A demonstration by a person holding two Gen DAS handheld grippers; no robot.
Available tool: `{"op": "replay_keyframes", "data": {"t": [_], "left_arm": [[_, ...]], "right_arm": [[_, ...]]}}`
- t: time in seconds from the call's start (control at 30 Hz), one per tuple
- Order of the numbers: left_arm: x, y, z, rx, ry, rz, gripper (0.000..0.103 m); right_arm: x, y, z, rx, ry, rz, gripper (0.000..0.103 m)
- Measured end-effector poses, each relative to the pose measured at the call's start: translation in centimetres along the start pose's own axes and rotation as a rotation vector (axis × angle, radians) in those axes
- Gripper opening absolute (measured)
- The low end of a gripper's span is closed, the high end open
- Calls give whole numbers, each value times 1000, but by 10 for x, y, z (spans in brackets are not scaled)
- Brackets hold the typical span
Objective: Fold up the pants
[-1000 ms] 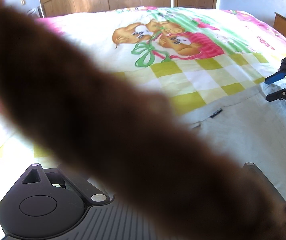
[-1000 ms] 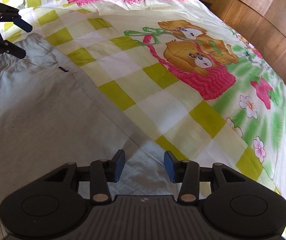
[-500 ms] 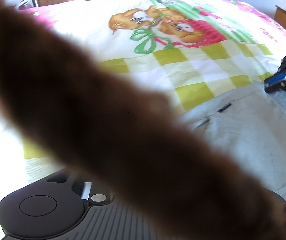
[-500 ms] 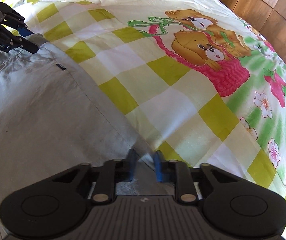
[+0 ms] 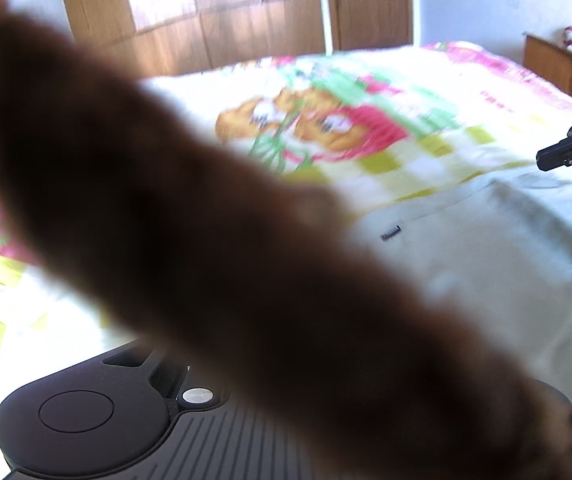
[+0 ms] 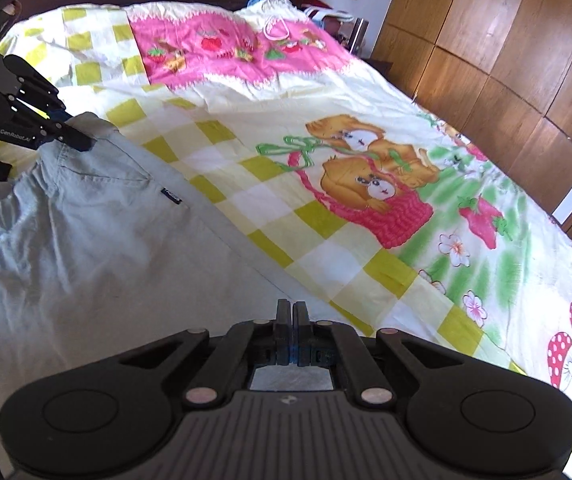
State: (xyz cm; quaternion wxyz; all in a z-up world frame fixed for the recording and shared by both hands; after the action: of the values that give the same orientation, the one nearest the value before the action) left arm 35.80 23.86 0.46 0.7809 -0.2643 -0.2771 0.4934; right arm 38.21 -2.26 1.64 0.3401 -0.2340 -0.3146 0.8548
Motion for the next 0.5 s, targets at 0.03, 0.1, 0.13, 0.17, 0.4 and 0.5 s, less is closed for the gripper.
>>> {"op": "replay_keyframes", "data": {"t": [0.03,0.1,0.13,0.17,0.4,0.5], "left_arm": [[-6,2,15,-18,5,-2,11],[-19,7,41,-50,17,-6,11],[-28,11,55,-68,31,-6,11],[-35,14,64,-77,43,-4,11],[-86,48,109,-90,94,-55,11],[-85,54,106,-91,95,-28,11]], "right_arm": [[4,2,13,-12,3,1,18],[15,7,40,-29,3,-4,18],[21,11,50,-29,-6,-3,18],[27,14,58,-34,-2,9,18],[53,47,43,54,84,282,56],[59,60,17,95,90,347,59]]}}
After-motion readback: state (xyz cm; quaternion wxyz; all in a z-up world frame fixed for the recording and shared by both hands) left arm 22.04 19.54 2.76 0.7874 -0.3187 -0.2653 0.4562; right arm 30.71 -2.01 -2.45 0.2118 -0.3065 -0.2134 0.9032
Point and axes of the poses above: each gripper's, at about its wrist camera, not at the fingertips, and z roughly against the way its jaws point, x to its left, y to its underside, the point moved 10 cm from there along -z, roughly the way its jaws point, and after that the axes turned 4 degrees about -z, right-handed, at the moved point
